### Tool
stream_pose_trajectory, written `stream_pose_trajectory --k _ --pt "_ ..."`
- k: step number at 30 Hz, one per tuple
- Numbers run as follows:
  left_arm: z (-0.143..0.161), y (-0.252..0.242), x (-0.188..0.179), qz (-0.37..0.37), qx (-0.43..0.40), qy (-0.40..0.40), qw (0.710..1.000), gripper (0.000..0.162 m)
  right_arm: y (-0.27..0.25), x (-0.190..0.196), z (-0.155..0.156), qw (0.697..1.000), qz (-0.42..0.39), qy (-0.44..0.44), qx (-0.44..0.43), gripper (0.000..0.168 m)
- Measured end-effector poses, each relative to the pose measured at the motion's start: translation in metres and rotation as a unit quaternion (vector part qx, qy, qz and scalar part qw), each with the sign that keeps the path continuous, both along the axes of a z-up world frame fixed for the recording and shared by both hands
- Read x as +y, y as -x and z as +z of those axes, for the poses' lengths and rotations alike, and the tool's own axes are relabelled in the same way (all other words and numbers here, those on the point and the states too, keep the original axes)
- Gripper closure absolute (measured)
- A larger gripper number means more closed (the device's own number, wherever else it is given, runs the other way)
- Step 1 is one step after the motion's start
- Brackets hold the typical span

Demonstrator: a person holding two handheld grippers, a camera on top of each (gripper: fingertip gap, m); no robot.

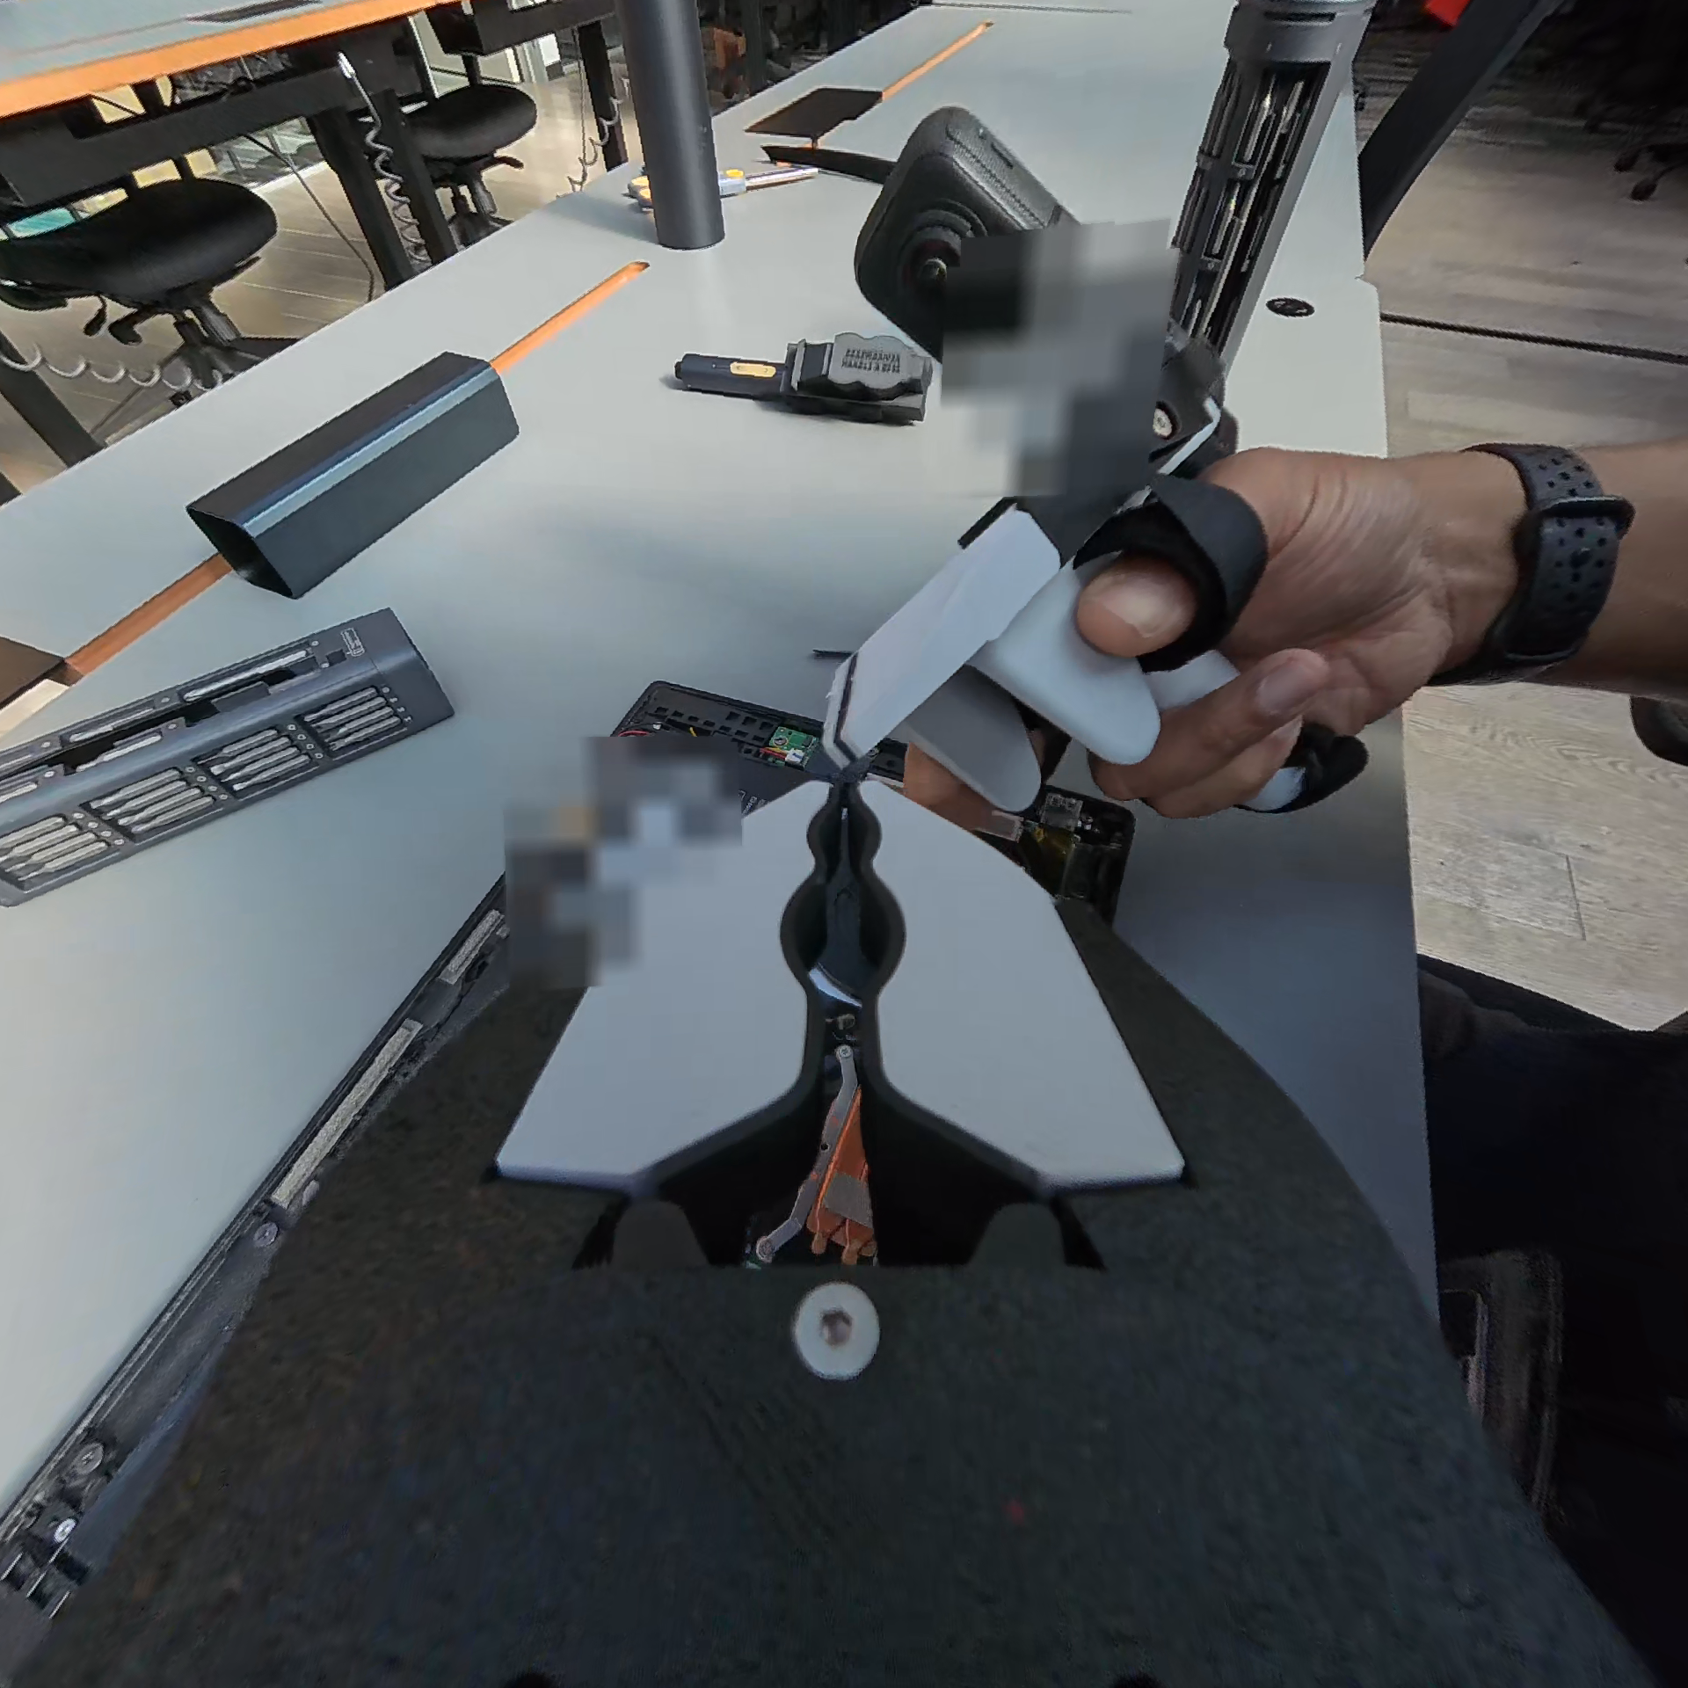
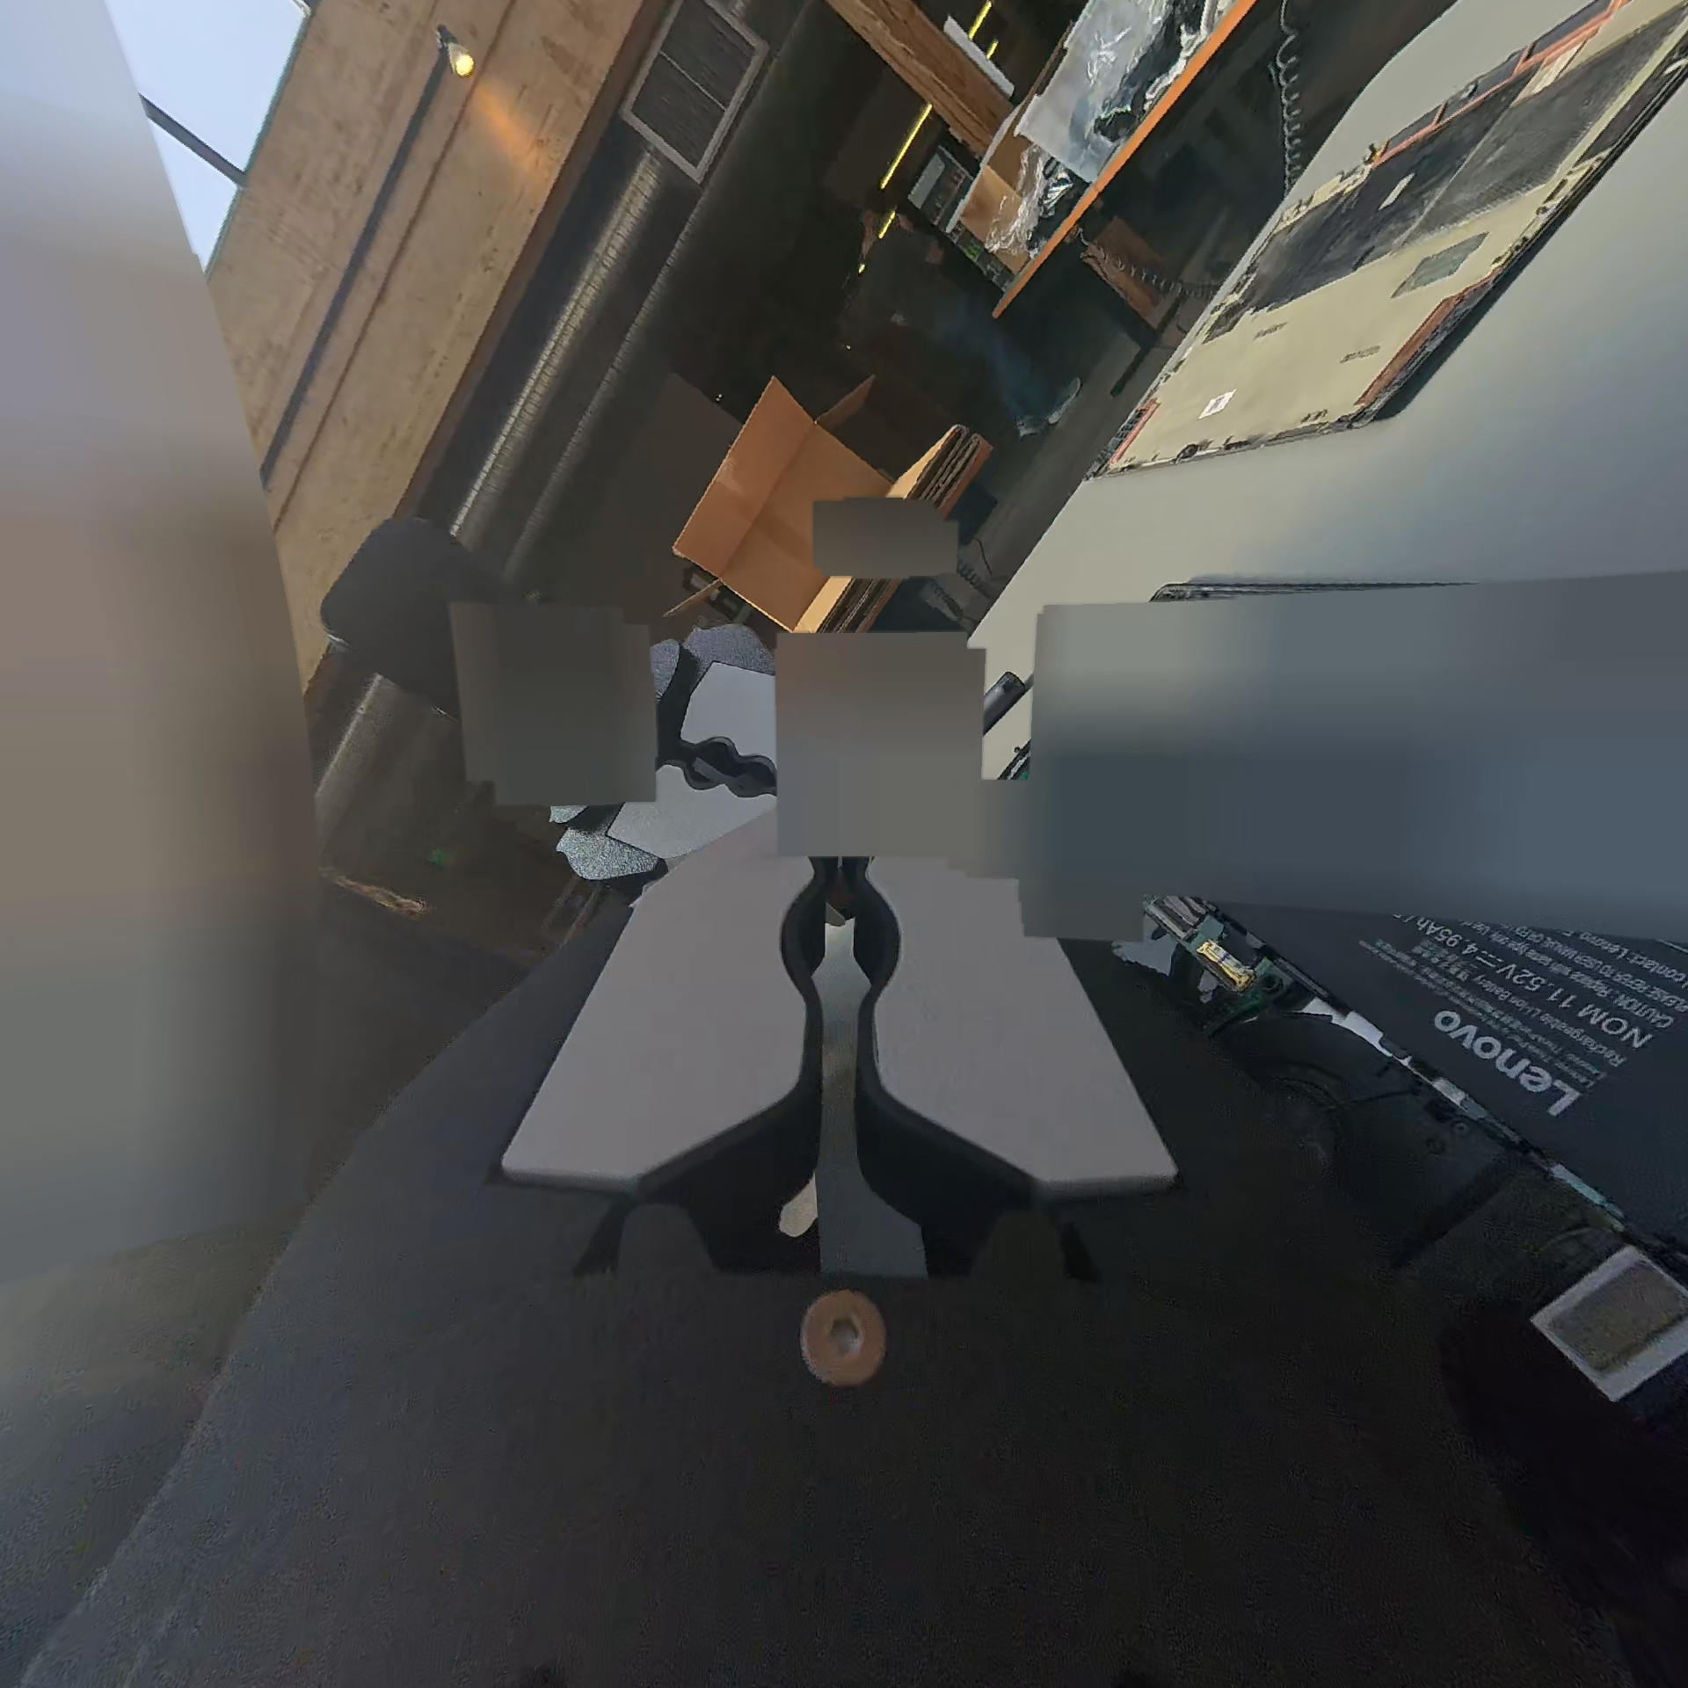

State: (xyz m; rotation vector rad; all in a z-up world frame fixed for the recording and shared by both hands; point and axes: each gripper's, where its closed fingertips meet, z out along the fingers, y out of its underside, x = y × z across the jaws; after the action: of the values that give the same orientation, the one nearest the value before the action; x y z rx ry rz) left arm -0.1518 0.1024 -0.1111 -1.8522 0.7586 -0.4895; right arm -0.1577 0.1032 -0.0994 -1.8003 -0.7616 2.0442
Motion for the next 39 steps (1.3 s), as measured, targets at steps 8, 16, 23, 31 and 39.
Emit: stream_pose_trajectory --k 8,16,23,31,39 --pt "-0.002 0.001 -0.001 -0.007 0.03 -0.003 1.0 0.162 0.0 0.001 -0.009 0.992 0.001 -0.097 -0.082 0.162" --pt "-0.008 0.002 -0.002 0.007 0.127 -0.054 0.99 0.162 0.003 -0.012 -0.007 0.986 0.008 -0.118 -0.115 0.158" --pt "-0.011 0.0 -0.007 -0.001 0.196 -0.095 0.976 0.162 0.001 -0.014 -0.014 0.988 0.017 -0.09 -0.127 0.158" --pt "-0.011 -0.001 -0.01 -0.002 0.192 -0.1 0.976 0.162 -0.001 -0.017 -0.014 0.989 0.032 -0.07 -0.126 0.165" --pt "-0.012 -0.004 -0.009 0.005 0.133 -0.072 0.989 0.161 -0.002 -0.017 -0.015 0.989 0.036 -0.067 -0.124 0.166"
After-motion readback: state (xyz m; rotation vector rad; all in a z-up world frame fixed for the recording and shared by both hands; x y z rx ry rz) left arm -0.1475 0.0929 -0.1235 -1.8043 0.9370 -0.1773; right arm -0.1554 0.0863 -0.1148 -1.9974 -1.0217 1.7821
